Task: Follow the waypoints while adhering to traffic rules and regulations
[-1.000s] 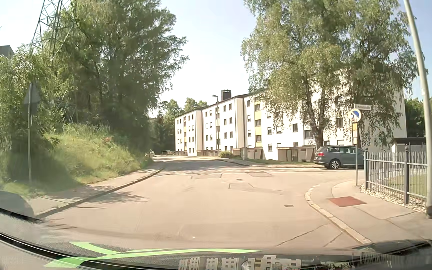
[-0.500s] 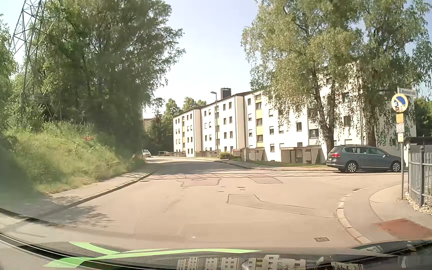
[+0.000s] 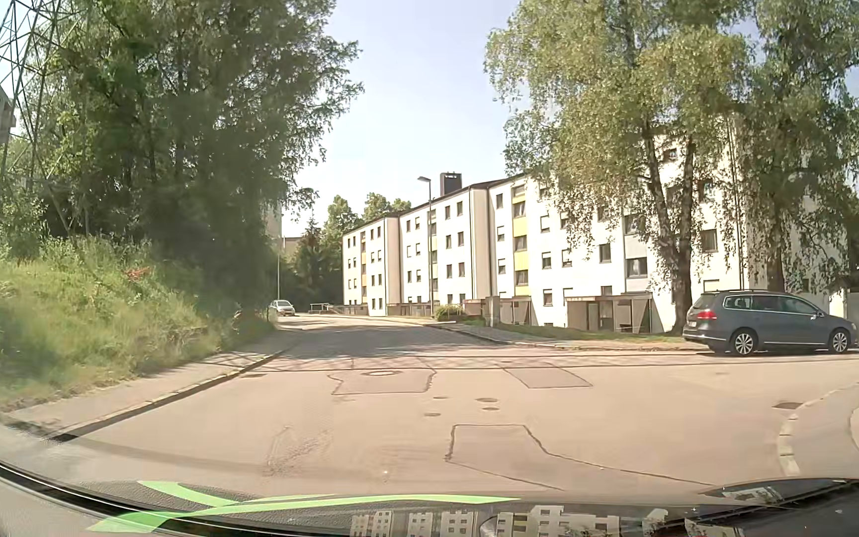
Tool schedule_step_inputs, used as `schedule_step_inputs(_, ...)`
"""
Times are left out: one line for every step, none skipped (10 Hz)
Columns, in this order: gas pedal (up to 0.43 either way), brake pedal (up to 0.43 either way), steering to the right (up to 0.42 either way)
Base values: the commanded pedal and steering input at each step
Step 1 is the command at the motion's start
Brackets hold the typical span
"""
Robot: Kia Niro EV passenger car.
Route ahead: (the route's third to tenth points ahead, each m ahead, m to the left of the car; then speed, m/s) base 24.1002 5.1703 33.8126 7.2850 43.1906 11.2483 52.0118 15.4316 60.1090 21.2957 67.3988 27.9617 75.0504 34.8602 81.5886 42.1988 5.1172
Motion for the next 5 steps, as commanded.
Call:
schedule_step_inputs(0.000, 0.073, -0.008)
schedule_step_inputs(0.000, 0.067, -0.008)
schedule_step_inputs(0.000, 0.067, -0.008)
schedule_step_inputs(0.000, 0.067, -0.008)
schedule_step_inputs(0.000, 0.067, -0.009)
